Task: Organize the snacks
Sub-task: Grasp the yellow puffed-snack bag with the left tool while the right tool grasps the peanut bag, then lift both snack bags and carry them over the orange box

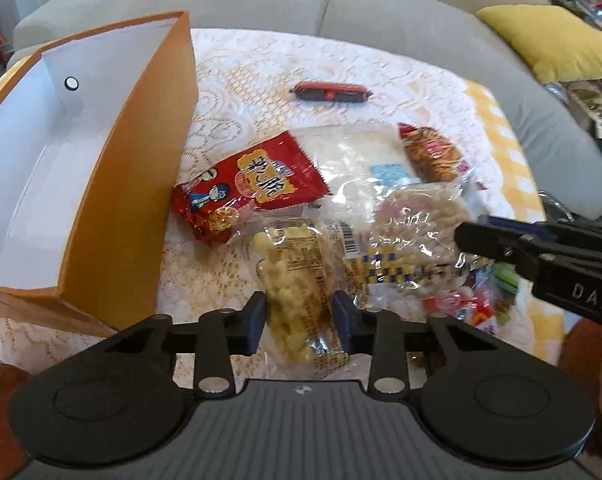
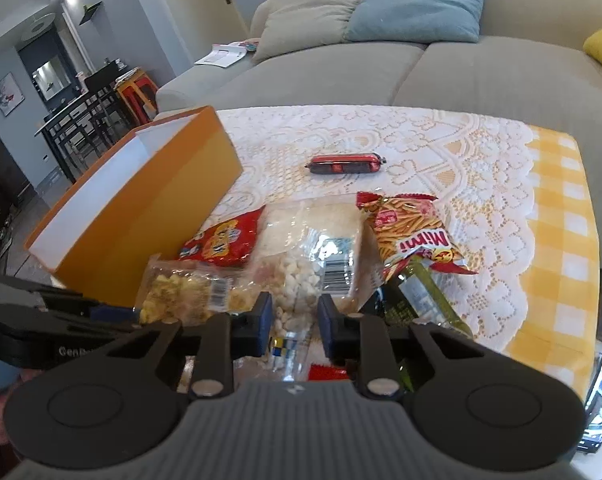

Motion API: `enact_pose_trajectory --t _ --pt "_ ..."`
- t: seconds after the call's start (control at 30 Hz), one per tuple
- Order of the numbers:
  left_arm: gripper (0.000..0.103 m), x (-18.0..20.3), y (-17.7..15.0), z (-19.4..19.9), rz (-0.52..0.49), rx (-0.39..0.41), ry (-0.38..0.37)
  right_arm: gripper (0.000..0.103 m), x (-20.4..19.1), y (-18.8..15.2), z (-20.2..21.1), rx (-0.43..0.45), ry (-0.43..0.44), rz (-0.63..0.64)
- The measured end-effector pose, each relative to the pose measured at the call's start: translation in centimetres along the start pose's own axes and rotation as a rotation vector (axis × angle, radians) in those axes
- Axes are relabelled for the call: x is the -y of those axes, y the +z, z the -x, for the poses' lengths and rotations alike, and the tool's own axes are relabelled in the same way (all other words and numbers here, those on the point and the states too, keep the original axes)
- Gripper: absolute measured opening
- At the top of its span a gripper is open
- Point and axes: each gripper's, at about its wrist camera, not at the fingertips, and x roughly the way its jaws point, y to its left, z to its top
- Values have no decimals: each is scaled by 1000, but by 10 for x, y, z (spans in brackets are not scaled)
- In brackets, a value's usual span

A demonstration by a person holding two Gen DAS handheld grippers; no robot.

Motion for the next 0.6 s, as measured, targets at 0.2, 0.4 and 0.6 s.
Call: enact_pose_trajectory --t 0.2,0.4,0.6 --pt "39 9 0 16 -25 53 -80 22 -8 -4 -3 -37 54 -7" --pt "35 24 4 18 -62 79 -100 25 -18 -8 -17 -80 58 29" --pt "30 20 11 14 20 76 -108 22 -9 -6 -22 -95 49 10"
